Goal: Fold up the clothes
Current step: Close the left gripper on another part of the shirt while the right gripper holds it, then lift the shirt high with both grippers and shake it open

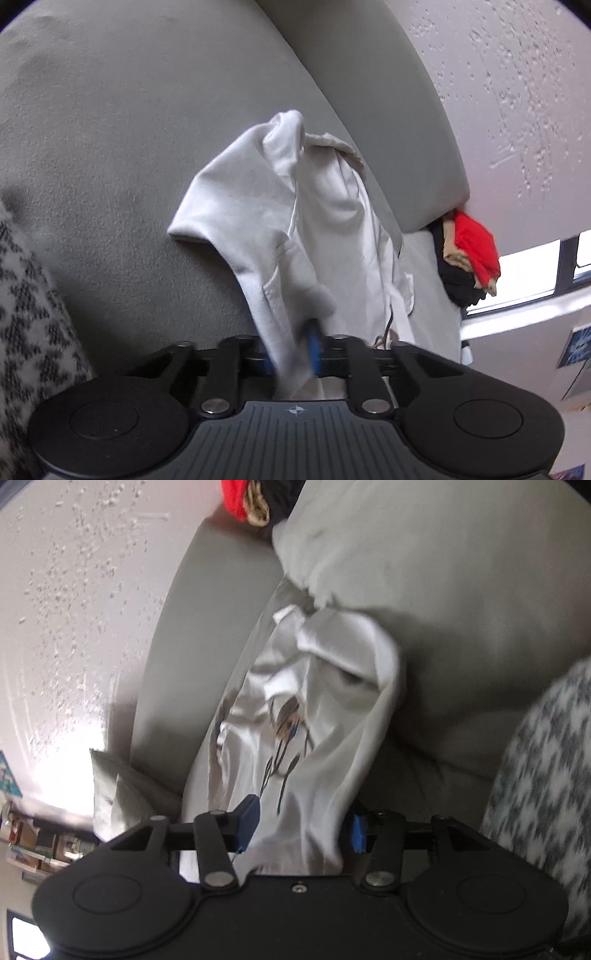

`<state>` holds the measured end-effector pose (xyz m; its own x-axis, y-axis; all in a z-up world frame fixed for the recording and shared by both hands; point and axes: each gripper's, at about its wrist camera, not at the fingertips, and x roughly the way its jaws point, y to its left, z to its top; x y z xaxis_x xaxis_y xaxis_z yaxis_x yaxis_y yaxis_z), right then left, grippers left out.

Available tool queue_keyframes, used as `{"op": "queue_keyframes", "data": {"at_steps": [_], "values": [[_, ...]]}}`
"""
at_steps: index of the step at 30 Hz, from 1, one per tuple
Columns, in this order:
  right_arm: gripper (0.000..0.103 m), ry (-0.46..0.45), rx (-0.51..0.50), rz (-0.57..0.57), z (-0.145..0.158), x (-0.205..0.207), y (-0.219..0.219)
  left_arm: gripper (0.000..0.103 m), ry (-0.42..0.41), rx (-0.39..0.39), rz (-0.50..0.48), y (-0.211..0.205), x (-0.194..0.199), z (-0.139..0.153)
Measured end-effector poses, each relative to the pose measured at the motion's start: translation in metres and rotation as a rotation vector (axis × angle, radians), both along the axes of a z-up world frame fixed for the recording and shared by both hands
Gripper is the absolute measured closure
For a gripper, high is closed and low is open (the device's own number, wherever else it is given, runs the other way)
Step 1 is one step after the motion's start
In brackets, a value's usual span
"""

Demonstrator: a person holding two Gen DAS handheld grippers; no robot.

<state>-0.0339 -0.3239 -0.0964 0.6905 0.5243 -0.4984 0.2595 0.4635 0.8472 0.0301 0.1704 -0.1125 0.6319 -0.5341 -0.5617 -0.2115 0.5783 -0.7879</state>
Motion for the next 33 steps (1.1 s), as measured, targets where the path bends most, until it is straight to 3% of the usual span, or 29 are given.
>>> {"op": "queue_keyframes", "data": {"at_steps": [3,5,6,7,16,17,21,23,27,33], "values": [[0.063,-0.036,0.006,0.021,0.005,-0.01,0.001,0.103,-0.023,-0.002,-0.027,-0.004,-0.001,0.001],[0.071,-0.051,0.009,0.016,0.011,-0.011,0.001,0.103,-0.031,0.005,-0.029,-0.006,0.0,0.002],[0.09,-0.058,0.011,0.014,0.014,-0.011,0.0,0.103,-0.033,0.007,-0.029,-0.006,0.0,0.002],[0.101,-0.065,0.012,0.011,0.017,-0.011,0.0,0.103,-0.033,0.009,-0.03,-0.005,-0.002,0.004],[0.101,-0.133,0.027,-0.012,0.046,-0.015,-0.002,0.103,-0.107,0.034,-0.046,0.004,-0.019,0.057],[0.101,-0.174,0.033,-0.031,0.064,-0.013,-0.004,0.103,-0.124,0.034,-0.043,0.005,-0.014,0.069],[0.101,-0.338,0.057,-0.108,0.137,-0.006,-0.013,0.103,-0.284,0.034,0.014,0.007,0.007,0.14],[0.101,-0.42,0.069,-0.147,0.173,-0.002,-0.017,0.103,-0.414,0.04,0.036,0.003,0.0,0.185],[0.101,-0.643,-0.033,-0.17,0.259,-0.033,-0.014,0.103,-0.677,0.085,0.075,-0.006,-0.037,0.266],[0.101,-0.886,-0.122,-0.168,0.335,-0.095,-0.006,0.103,-0.962,0.11,0.139,-0.012,-0.106,0.337]]}}
